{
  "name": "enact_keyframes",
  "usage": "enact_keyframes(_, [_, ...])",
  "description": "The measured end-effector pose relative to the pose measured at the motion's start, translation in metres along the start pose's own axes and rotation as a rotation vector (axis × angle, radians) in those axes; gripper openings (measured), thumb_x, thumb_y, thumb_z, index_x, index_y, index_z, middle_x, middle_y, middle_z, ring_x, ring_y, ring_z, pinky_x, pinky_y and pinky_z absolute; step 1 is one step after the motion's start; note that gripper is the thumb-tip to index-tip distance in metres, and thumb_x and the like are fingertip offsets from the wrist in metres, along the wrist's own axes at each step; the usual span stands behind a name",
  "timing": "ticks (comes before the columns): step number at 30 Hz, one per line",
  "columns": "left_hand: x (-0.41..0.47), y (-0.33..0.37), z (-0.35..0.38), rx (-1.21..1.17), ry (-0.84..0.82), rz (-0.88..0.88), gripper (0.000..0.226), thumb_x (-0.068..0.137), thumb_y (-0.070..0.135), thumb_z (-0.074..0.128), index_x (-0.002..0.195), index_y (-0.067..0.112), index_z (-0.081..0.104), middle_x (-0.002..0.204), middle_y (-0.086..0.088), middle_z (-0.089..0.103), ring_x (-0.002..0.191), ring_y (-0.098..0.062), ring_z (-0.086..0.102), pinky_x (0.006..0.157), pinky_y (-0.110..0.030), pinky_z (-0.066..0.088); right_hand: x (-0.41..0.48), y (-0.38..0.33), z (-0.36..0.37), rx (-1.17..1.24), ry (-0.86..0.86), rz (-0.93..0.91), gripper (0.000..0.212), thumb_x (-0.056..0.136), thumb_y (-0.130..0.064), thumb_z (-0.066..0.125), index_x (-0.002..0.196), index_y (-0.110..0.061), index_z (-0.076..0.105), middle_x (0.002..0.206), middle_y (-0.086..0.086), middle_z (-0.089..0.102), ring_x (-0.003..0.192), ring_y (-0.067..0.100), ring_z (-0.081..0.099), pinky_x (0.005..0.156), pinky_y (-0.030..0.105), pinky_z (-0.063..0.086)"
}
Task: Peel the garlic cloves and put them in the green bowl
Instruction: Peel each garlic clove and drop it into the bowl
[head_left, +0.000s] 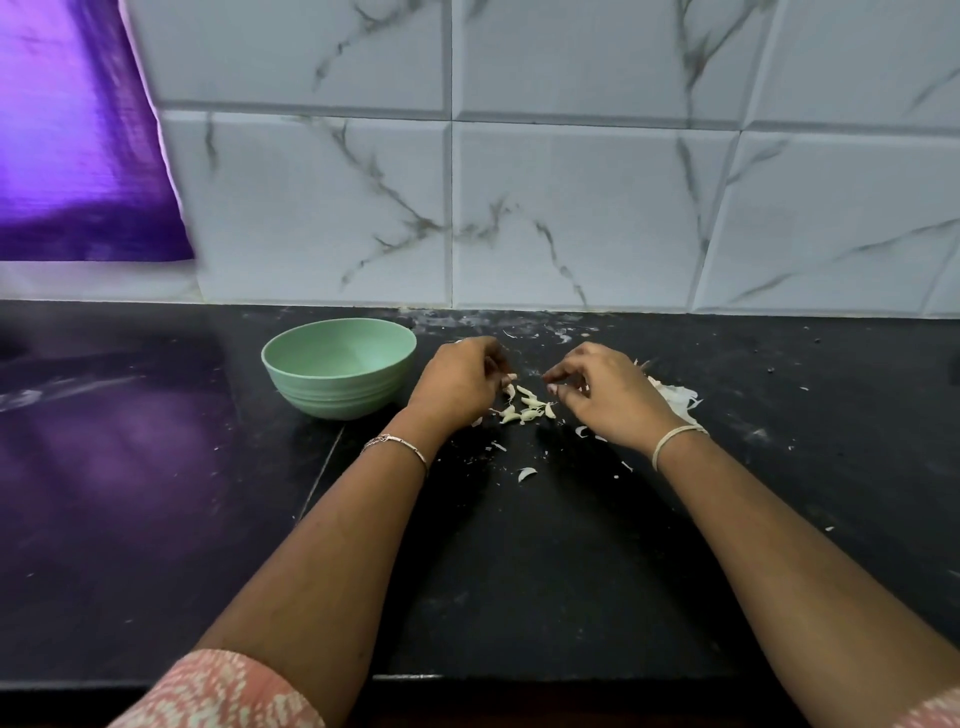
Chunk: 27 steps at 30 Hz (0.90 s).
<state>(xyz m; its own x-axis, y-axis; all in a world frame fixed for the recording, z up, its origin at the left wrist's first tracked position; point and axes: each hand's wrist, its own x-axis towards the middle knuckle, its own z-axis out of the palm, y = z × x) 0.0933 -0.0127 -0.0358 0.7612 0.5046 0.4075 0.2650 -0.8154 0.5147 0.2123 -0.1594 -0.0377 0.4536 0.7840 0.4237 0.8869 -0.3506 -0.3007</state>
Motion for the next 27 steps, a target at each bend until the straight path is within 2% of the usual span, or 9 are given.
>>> enact_keyframes(3, [0.0,-0.001,-0.002,-0.187,-0.009,-0.072,0.011,0.09,0.014,0.066,0.096,0.022,0.068,0.073,0.013,0.061,0.07,-0.003,0.057,0.06,-0.005,0.04,-0.002,-0.005,-0.003,-0.05,0.056,0.041,0.011,0.081,-0.036,0.075,0.08,-0.027,0.069,0.093,-0.01,0.057,0.086,0.01,0.054,0.074,0.028,0.044])
enact_keyframes(5, [0.0,-0.002,-0.001,-0.339,-0.033,-0.126,0.013,0.091,0.009,0.064,0.097,0.02,0.068,0.073,0.007,0.065,0.068,-0.006,0.06,0.063,-0.008,0.045,-0.002,-0.006,-0.003,-0.01,0.09,0.059,0.018,0.075,-0.032,0.08,0.075,-0.026,0.063,0.084,-0.011,0.058,0.079,0.01,0.056,0.07,0.028,0.045])
enact_keyframes(7, [-0.003,0.0,0.0,-0.598,-0.074,-0.186,0.014,0.092,0.001,0.061,0.098,0.012,0.067,0.075,-0.004,0.067,0.066,-0.013,0.061,0.064,-0.02,0.052,-0.002,-0.006,-0.001,0.14,0.093,0.064,0.019,0.077,-0.025,0.079,0.082,-0.025,0.061,0.083,-0.011,0.062,0.076,0.009,0.061,0.07,0.026,0.048])
enact_keyframes(9, [-0.005,0.005,0.0,-0.841,-0.098,-0.229,0.016,0.093,-0.005,0.057,0.092,0.009,0.064,0.076,-0.009,0.065,0.062,-0.015,0.061,0.06,-0.022,0.054,-0.002,-0.01,0.004,0.336,0.056,0.08,0.015,0.084,-0.018,0.073,0.093,-0.022,0.062,0.088,-0.01,0.067,0.08,0.008,0.064,0.074,0.022,0.05])
enact_keyframes(13, [-0.007,0.009,-0.002,-1.07,-0.096,-0.312,0.013,0.092,-0.004,0.059,0.088,0.009,0.058,0.07,-0.008,0.067,0.057,-0.013,0.066,0.06,-0.025,0.057,-0.001,-0.017,0.014,0.575,0.044,0.104,0.013,0.092,-0.015,0.063,0.104,-0.019,0.062,0.095,-0.007,0.066,0.085,0.009,0.063,0.076,0.015,0.047])
enact_keyframes(18, [-0.009,0.011,-0.002,-1.197,-0.165,-0.359,0.011,0.091,0.0,0.061,0.09,0.01,0.056,0.073,-0.008,0.07,0.063,-0.017,0.069,0.065,-0.029,0.059,-0.002,-0.014,0.014,0.556,0.083,0.065,0.029,0.089,-0.021,0.069,0.117,-0.021,0.064,0.108,-0.006,0.064,0.093,0.007,0.064,0.079,0.007,0.046])
enact_keyframes(22, [-0.014,0.015,-0.001,-1.175,-0.205,-0.318,0.011,0.088,0.006,0.066,0.082,0.01,0.058,0.076,-0.007,0.064,0.063,-0.013,0.063,0.065,-0.028,0.059,-0.003,-0.018,0.013,0.588,0.168,0.076,0.017,0.089,-0.014,0.068,0.104,-0.019,0.072,0.096,-0.003,0.072,0.089,0.008,0.067,0.079,0.017,0.05])
enact_keyframes(25, [-0.016,0.017,-0.002,-1.126,-0.164,-0.288,0.013,0.089,0.007,0.066,0.078,0.009,0.059,0.072,-0.004,0.062,0.062,-0.012,0.059,0.059,-0.024,0.056,-0.005,-0.021,0.009,0.797,0.136,0.148,0.012,0.089,-0.009,0.067,0.098,-0.016,0.072,0.09,0.004,0.075,0.085,0.017,0.071,0.08,0.032,0.057])
enact_keyframes(27, [-0.016,0.016,-0.001,-1.064,-0.09,-0.25,0.012,0.088,0.007,0.068,0.078,0.009,0.063,0.068,-0.002,0.062,0.063,-0.014,0.057,0.059,-0.027,0.052,-0.008,-0.023,0.004,0.971,0.052,0.186,0.013,0.091,-0.008,0.064,0.098,-0.017,0.07,0.089,0.005,0.074,0.083,0.014,0.071,0.078,0.031,0.058])
